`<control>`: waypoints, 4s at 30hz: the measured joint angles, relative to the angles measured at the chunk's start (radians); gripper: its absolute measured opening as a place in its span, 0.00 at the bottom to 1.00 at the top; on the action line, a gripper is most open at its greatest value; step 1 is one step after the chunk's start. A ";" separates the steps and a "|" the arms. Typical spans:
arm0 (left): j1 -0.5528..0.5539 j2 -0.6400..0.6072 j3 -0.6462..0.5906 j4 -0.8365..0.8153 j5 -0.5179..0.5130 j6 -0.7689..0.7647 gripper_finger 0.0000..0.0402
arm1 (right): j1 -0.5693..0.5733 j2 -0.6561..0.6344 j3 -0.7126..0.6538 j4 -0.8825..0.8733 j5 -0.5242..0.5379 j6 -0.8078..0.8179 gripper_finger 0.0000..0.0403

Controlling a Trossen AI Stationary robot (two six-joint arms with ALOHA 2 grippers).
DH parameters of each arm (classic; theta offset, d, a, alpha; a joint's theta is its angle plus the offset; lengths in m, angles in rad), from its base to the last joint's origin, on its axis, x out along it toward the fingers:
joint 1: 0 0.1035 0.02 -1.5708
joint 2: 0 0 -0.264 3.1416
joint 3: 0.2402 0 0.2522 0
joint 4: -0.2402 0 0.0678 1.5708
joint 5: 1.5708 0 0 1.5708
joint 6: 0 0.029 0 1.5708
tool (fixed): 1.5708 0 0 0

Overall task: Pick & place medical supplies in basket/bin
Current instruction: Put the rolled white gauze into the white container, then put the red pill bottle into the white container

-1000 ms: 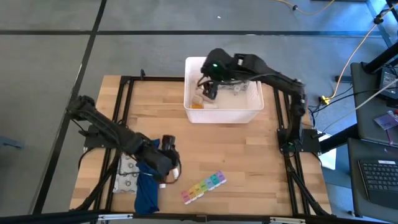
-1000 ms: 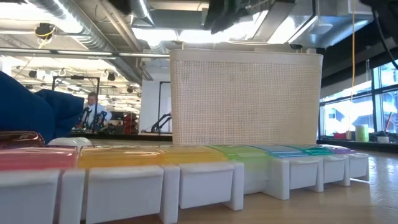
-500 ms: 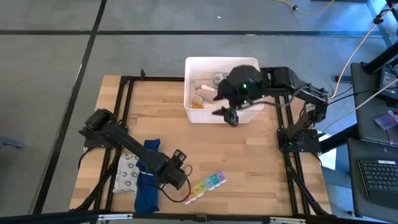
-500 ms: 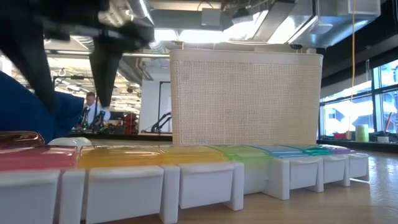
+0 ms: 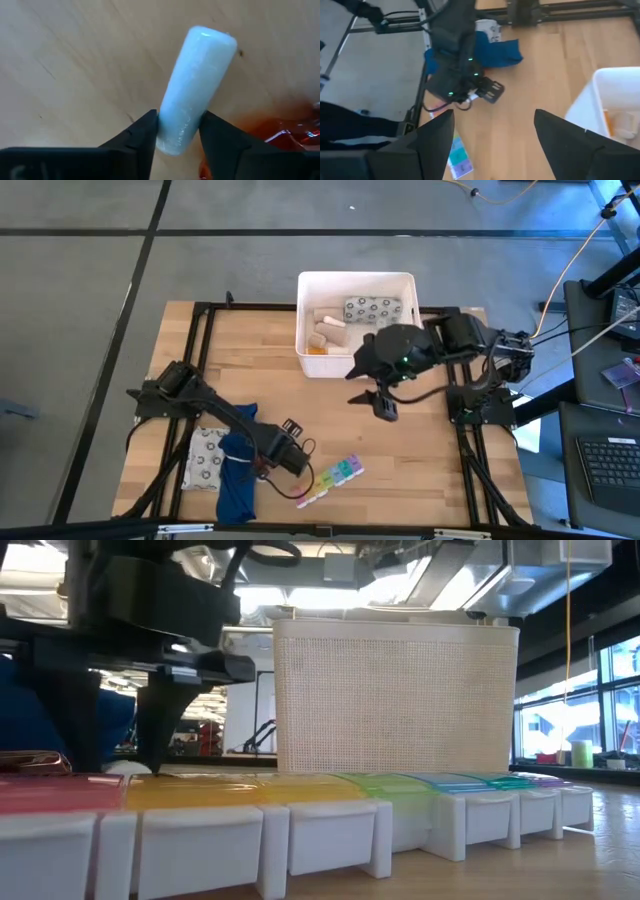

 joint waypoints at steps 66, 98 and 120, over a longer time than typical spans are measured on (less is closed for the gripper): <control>0.940 -0.053 0.537 -0.087 0.077 0.050 0.10 | 0.316 -0.474 -1.139 0.997 0.402 0.365 0.68; 0.972 0.063 0.537 -0.077 -0.049 0.143 0.37 | 0.316 -0.475 -1.139 0.998 0.455 0.305 0.68; 0.958 0.056 0.993 -0.233 -0.094 0.106 0.34 | 0.316 -0.475 -1.138 0.952 0.455 0.310 0.68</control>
